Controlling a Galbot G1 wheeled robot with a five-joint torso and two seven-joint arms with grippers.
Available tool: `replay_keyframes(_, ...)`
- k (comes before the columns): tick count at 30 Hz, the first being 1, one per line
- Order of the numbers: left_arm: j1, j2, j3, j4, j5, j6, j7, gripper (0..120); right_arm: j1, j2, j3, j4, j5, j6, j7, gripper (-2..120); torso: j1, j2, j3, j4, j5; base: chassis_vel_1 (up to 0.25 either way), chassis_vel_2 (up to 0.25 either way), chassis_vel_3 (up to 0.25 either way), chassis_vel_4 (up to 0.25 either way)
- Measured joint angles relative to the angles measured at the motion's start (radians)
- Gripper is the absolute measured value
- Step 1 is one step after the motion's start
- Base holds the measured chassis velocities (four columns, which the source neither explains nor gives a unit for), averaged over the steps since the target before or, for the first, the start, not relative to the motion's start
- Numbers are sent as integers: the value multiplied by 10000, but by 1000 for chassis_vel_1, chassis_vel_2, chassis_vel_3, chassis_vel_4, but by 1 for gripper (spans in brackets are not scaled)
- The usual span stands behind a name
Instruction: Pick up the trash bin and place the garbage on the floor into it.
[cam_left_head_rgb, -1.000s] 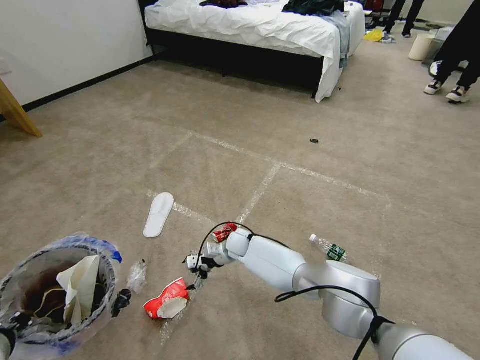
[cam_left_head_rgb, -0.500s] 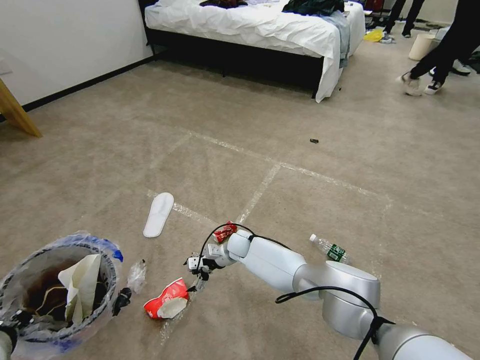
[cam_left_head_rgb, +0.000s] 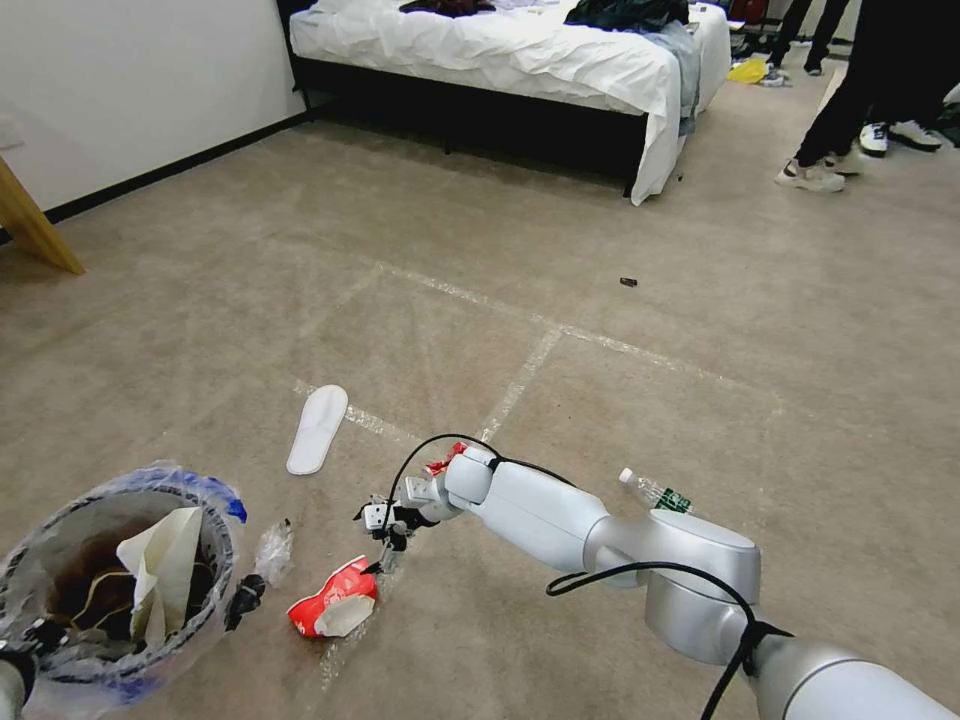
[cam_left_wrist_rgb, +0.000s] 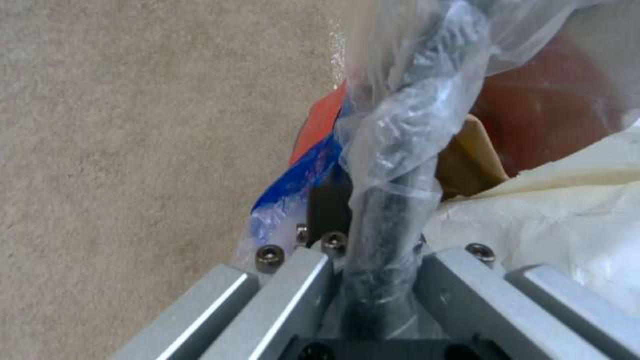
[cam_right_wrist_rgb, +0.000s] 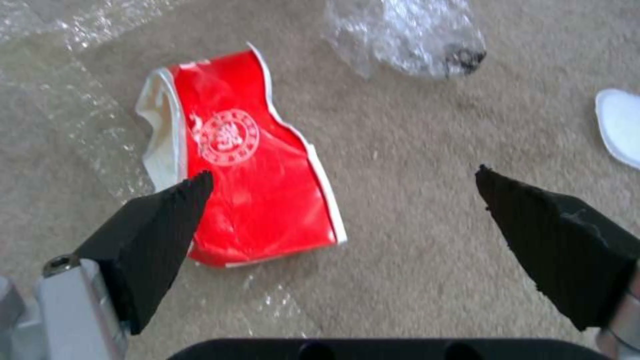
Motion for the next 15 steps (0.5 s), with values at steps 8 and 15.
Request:
replay_keyframes(8, -12, -10, 21, 2, 13, -1, -1, 0, -2, 0, -140, 313, 206, 7, -95, 100, 0, 0, 0, 0, 0, 0, 0, 0, 0)
replay_keyframes(15, -42, -46, 85, 17, 54, -1, 2, 0, -42, 0, -322, 515, 705, 183, -122, 100, 0, 0, 0, 0, 0, 0, 0, 0, 0)
